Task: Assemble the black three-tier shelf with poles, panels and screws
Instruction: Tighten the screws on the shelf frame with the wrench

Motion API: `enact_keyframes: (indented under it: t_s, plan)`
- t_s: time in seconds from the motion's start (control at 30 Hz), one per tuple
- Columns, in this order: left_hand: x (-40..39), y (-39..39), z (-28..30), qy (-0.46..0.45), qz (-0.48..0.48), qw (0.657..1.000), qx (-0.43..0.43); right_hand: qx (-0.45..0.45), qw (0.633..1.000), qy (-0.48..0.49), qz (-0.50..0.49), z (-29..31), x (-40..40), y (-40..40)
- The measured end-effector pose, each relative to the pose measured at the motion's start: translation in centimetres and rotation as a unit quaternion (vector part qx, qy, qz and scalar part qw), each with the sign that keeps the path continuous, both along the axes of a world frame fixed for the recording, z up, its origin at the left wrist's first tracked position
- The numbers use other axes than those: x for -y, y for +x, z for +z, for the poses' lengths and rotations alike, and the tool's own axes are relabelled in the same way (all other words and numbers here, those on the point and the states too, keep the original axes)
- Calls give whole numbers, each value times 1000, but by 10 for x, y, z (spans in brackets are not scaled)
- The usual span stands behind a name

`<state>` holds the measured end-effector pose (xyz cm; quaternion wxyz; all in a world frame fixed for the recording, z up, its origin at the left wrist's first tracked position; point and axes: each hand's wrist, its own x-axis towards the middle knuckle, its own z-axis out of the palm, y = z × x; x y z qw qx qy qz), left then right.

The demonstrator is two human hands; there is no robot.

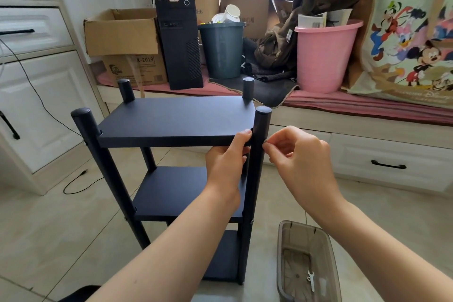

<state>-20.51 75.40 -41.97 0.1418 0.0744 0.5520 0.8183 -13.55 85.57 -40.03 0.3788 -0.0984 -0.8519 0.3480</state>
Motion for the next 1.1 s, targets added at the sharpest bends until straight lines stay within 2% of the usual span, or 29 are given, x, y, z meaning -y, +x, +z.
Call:
enact_keyframes:
  t_s: [0.13,0.2,0.27,0.4,0.5,0.6,0.67,0.73,0.8,0.87,0.97,1.03,1.1]
  plan:
    - [1,0,1,0,4,1000,-1,13,1000,-25,13,0,-2,-2]
    - [1,2,2,-2,3,1000,0,42,991,-124,40,3,-7,-3]
    - [0,3,3,-5,3,1000,4,76,964,-243,76,7,-15,-4]
    - [2,6,7,-25,7,1000,16,119,939,-288,143,12,-29,-6]
    - [8,3,12,-92,-30,994,48,138,916,-311,215,13,-30,-11]
    - [21,-5,23,-225,-74,970,51,143,906,-320,236,14,-33,-14]
    - [30,-7,32,-316,-73,946,-17,149,904,-317,244,13,-36,-14]
    - [38,-6,40,-398,-34,904,-151,157,905,-308,248,12,-38,-15]
    - [45,-1,45,-422,43,854,-302,160,906,-302,248,11,-39,-15]
    - [48,1,47,-404,123,806,-416,158,907,-300,248,10,-39,-15]
    - [48,0,49,-389,177,738,-523,156,908,-298,249,9,-39,-15]
    - [45,-6,43,-407,156,697,-570,154,908,-300,250,8,-39,-15]
    - [42,-12,34,-481,102,658,-571,151,908,-300,251,7,-39,-15]
